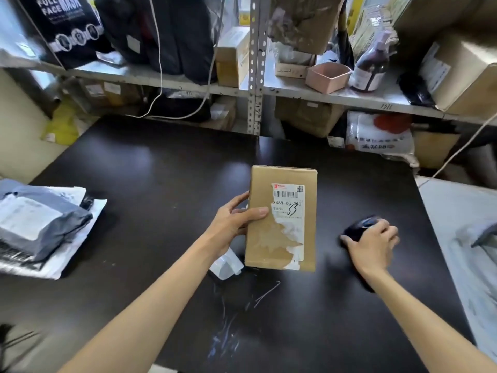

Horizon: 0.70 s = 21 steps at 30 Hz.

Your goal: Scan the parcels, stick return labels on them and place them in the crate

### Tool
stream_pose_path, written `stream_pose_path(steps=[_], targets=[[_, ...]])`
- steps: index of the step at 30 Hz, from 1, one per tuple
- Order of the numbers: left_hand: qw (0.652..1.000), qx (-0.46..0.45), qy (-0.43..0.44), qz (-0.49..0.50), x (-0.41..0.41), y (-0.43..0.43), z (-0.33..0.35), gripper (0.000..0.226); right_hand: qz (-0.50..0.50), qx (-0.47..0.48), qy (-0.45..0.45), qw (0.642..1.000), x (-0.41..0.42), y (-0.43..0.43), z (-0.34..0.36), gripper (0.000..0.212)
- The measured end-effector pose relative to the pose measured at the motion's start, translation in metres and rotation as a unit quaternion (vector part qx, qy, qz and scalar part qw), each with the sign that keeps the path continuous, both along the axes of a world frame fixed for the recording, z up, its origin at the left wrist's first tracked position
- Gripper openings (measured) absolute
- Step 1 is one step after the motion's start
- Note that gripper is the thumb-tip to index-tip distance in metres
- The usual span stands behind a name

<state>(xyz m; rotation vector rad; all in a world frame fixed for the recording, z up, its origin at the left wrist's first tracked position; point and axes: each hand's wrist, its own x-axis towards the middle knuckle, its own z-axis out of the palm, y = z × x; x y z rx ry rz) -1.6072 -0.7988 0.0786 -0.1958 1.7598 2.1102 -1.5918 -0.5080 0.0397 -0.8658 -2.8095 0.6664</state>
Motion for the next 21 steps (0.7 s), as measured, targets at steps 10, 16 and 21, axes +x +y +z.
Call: stream_pose_path(steps=[10, 16, 21], targets=[[0.999, -0.004, -0.031, 0.0, 0.005, -0.01, -0.015, 0.084, -0.007, 0.003, -0.064, 0.998, 0.001, 0.022, -0.051, 0.083], [0.999, 0.001, -0.039, -0.02, 0.009, -0.014, -0.015, 0.081, 0.022, 0.0, -0.068, 0.997, 0.0, 0.023, -0.052, 0.067], [0.999, -0.008, -0.044, -0.027, 0.009, -0.021, -0.012, 0.078, 0.019, 0.022, -0.057, 0.998, -0.002, 0.019, -0.055, 0.064]])
